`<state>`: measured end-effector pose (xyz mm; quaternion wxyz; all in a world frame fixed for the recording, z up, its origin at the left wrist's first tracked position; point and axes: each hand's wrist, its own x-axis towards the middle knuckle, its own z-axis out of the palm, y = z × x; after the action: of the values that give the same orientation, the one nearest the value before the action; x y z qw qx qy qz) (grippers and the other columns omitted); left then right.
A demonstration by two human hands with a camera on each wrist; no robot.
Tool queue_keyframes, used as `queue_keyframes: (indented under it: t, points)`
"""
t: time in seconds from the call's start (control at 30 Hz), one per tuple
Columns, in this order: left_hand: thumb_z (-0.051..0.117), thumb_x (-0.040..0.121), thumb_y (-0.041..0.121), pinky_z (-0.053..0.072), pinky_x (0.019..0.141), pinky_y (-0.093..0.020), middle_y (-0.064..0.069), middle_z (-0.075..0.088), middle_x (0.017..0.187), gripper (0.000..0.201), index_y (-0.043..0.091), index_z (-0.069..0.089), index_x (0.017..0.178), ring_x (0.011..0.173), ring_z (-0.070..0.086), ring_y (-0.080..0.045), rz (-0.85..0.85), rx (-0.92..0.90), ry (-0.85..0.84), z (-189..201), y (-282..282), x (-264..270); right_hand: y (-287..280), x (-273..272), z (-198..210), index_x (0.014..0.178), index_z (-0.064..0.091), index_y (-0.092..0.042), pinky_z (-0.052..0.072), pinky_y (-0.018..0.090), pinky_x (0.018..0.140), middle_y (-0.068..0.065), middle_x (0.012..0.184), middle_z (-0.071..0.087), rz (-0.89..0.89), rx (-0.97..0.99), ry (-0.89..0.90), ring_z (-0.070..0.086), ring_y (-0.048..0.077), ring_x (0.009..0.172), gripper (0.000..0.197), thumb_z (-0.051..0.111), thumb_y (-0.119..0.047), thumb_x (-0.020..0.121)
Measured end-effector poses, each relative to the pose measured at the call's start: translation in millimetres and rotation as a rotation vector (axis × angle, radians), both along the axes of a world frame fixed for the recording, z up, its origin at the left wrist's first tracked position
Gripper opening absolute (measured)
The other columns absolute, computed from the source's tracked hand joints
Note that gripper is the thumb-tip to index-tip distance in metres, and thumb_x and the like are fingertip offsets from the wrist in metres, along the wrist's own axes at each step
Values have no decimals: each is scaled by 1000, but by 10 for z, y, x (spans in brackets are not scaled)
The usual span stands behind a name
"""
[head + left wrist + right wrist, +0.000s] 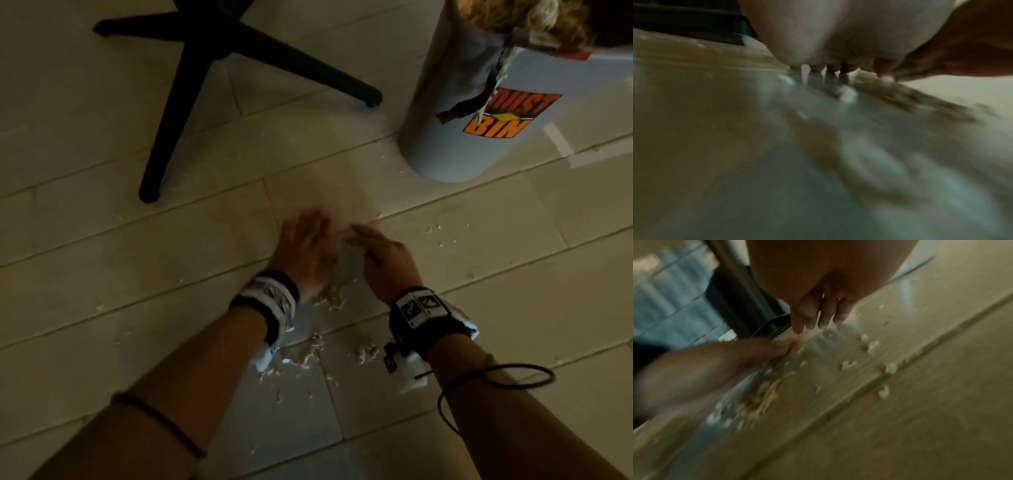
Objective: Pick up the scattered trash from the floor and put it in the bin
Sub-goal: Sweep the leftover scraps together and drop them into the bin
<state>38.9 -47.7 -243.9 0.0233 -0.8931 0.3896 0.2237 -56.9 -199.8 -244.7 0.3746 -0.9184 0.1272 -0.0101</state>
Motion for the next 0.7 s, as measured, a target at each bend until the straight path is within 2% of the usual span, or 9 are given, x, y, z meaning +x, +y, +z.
queue_keyframes:
  t: [0.07, 0.1, 0.17, 0.23, 0.3, 0.43, 0.5, 0.6, 0.7]
  points:
    - [23, 100, 43, -5, 118, -46, -4, -3, 161, 64, 17, 1, 153, 149, -5, -25, -120, -59, 57, 0, 76, -356, -198, -62, 26, 125, 64, -15, 25, 32, 117, 6, 143, 52, -265, 36, -77, 45, 25, 135, 53, 38, 0, 82]
    - [22, 101, 43, -6, 120, -43, 0, -4, 161, 61, 19, 1, 154, 148, -7, -21, -133, -127, 88, 6, 131, -451, -320, -74, 35, 130, 60, -14, 25, 40, 119, 8, 147, 48, -345, 15, -60, 39, 27, 140, 51, 38, -3, 85]
    - [22, 102, 40, -2, 121, -41, 3, -6, 160, 59, 21, 2, 154, 148, -8, -18, -12, -253, 89, 46, 269, -443, -590, -75, 45, 145, 41, -14, 16, 48, 120, 8, 159, 26, -417, -61, 111, 17, 28, 148, 48, 39, -13, 97]
    - [26, 99, 39, 1, 121, -42, -1, -1, 161, 62, 18, 6, 154, 148, -4, -24, 234, -283, 11, 20, 497, -262, -800, -63, 26, 153, 20, -15, 6, 50, 120, 7, 163, 6, -412, -129, 326, 3, 28, 150, 55, 34, -29, 102]
    - [28, 96, 42, 6, 118, -47, -9, 6, 161, 67, 12, 10, 153, 148, 3, -33, 560, -267, -69, 8, 861, -52, -866, -75, -15, 155, 11, -14, 2, 53, 120, 7, 164, -2, -370, -162, 440, -3, 27, 150, 60, 30, -38, 102]
    - [34, 100, 45, 3, 118, -50, -4, -3, 162, 67, 16, 4, 154, 148, -2, -30, 1225, -153, -142, 4, 1810, 26, -620, -174, -59, 155, 6, -14, -3, 53, 120, 7, 163, -9, -236, -234, 469, -9, 26, 150, 62, 27, -39, 103]
    - [30, 98, 54, 0, 119, -49, -2, -7, 162, 74, 17, 0, 154, 149, -4, -27, 1420, -87, -113, -12, 2182, -107, -365, -238, -63, 155, 3, -14, -5, 52, 120, 7, 163, -10, -169, -249, 446, -11, 26, 150, 62, 26, -38, 103]
    - [29, 97, 58, -3, 119, -48, -8, -7, 161, 81, 10, -3, 152, 148, -5, -29, 1455, -49, -17, -58, 2233, -363, 26, -325, -67, 155, 0, -14, -9, 51, 119, 8, 163, -11, -76, -277, 436, -12, 25, 150, 62, 26, -37, 103]
    - [34, 97, 52, 3, 117, -53, -19, 5, 160, 80, 1, 5, 151, 147, 4, -36, 1267, -39, -8, -53, 1707, -555, 373, -371, -32, 155, -1, -12, -8, 51, 119, 9, 162, -12, 56, -297, 432, -14, 27, 149, 62, 25, -34, 103]
